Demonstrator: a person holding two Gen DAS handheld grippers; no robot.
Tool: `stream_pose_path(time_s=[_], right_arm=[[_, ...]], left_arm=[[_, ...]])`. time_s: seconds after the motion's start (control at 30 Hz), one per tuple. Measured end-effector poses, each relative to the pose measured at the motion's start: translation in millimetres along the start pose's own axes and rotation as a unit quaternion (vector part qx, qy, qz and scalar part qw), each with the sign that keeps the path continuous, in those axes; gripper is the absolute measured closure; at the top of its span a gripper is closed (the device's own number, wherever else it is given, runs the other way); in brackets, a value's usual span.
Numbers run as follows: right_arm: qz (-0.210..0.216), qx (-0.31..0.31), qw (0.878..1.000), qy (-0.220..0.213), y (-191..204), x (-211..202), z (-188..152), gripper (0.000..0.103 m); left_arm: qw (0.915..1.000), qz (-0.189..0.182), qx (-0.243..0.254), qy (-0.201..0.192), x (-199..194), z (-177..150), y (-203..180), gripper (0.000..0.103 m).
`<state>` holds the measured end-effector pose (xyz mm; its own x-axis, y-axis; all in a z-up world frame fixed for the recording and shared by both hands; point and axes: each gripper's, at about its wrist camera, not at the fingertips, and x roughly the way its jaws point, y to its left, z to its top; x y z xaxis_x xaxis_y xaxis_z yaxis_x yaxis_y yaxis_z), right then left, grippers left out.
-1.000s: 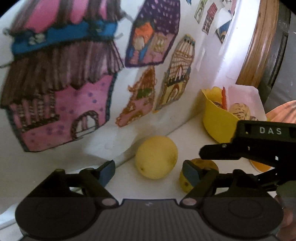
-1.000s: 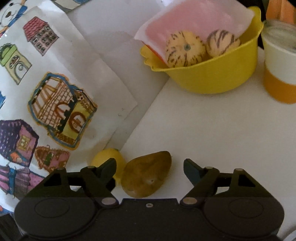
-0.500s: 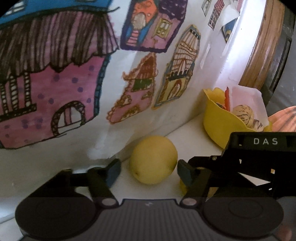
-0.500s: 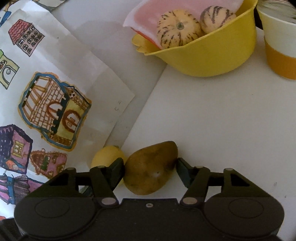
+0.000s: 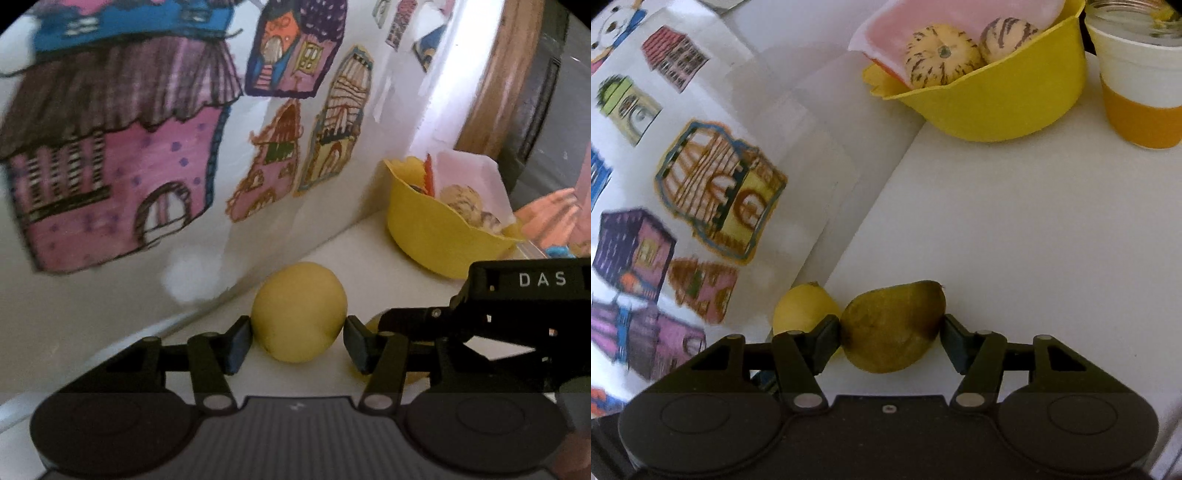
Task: Organize fruits
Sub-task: 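Grasp the yellow lemon with the left tool while the right tool grasps the brown pear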
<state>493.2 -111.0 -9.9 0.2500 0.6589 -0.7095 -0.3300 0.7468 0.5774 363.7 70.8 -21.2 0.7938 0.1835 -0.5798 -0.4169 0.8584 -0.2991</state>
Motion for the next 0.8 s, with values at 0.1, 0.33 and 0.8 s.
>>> stream_pose_path(time_s=[0.1,0.33,0.8], right_arm=[[0.000,-0.009,1.000,0.009,1,-10,-11,0.043],[-0.007,-0.025,1.000,0.011,3,-20,-32,0.043],[-0.003,-0.033,0.999,-0.038,7,-4,-17,0.044]], left_arm=[[0.9998,-0.012,0.008,0.012,-16,-8,5,0.045],[0.9982,-0.031,0.047,0.021,-49,-24,17,0.045],[0.9963,-0.039,0.074,0.016,-29,-14,14,0.045]])
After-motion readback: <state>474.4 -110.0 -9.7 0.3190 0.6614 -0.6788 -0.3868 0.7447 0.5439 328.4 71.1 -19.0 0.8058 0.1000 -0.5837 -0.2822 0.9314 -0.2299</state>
